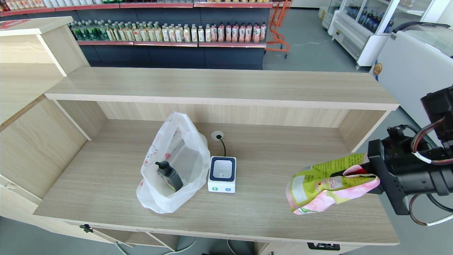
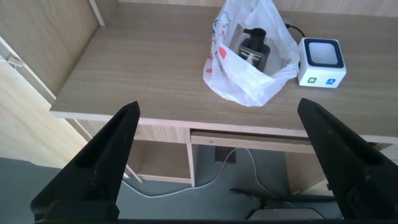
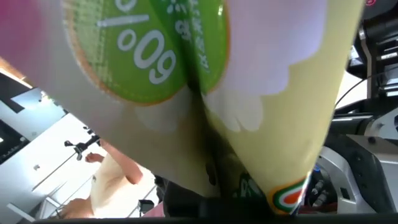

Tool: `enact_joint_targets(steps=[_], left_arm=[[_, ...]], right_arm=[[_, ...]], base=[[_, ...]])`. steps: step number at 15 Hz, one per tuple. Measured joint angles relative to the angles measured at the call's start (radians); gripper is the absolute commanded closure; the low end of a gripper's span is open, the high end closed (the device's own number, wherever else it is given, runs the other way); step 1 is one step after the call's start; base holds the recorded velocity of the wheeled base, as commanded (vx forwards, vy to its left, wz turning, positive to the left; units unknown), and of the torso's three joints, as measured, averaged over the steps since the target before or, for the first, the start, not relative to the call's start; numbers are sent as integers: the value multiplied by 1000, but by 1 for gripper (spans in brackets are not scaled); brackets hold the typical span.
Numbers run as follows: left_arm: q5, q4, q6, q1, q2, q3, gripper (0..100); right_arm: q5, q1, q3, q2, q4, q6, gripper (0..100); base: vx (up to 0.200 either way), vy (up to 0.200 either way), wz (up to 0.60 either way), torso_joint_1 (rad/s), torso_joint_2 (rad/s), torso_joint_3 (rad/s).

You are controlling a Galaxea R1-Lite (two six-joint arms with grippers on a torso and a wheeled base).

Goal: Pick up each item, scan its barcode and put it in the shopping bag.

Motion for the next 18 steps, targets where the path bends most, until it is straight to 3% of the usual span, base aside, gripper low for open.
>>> enact_joint_targets(steps=[3,15,18], left_arm=[[0,0,-1,0,0,0,0],[0,0,4,0,0,0,0],[0,0,4,0,0,0,0]], right_arm=[[0,2,8,-9,0,-2,100],[-7,39,42,-25,-6,5,100],[-67,37,59,-5,-77,7,100]], base=[[0,0,0,0,0,0],[0,200,0,0,3,3],[0,0,0,0,0,0]])
